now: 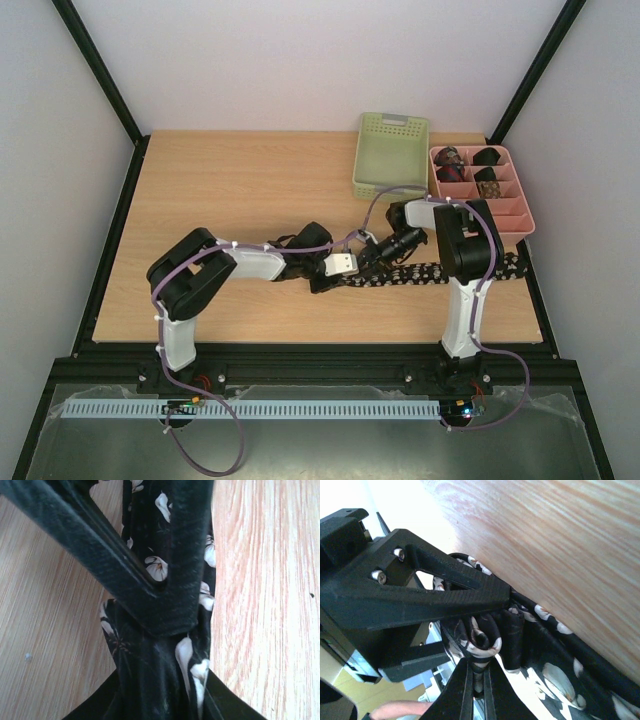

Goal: Roll the ties
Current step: Roll the tie at the center of the board.

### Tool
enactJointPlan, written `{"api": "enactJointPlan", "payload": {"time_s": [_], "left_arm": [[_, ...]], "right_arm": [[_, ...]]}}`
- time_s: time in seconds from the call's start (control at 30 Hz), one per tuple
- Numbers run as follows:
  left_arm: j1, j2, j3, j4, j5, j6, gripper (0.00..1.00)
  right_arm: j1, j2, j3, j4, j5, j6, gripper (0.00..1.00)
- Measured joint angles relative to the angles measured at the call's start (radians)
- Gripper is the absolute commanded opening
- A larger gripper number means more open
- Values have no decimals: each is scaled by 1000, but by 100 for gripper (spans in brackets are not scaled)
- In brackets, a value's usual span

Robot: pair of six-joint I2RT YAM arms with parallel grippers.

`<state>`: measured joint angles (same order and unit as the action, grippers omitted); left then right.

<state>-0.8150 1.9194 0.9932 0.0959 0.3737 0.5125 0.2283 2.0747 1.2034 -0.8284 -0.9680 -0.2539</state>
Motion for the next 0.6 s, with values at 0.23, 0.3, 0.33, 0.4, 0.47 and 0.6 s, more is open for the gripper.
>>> {"api": "enactJointPlan", "payload": {"time_s": [0.23, 0.3, 0.33, 0.4, 0.47, 0.6], "left_arm": [[0, -8, -26, 30, 16, 29, 30], [0, -8, -29, 34, 25, 35, 39], [0, -9, -30, 34, 28, 33, 44], [0, -11, -31, 30, 32, 24, 57], [5, -22, -37, 21, 36, 10, 66], [59, -105, -111, 3, 54, -34, 74]], "right_arm": [[-16, 0, -34, 20, -1, 3, 1], [-15, 0, -53, 38, 1, 11, 1], [-13, 0, -62, 47, 7, 13, 1], [-11, 1, -85, 72, 30, 24, 1], [-7, 1, -94, 80, 39, 35, 1], [-5, 1, -90, 82, 58, 61, 1]]}}
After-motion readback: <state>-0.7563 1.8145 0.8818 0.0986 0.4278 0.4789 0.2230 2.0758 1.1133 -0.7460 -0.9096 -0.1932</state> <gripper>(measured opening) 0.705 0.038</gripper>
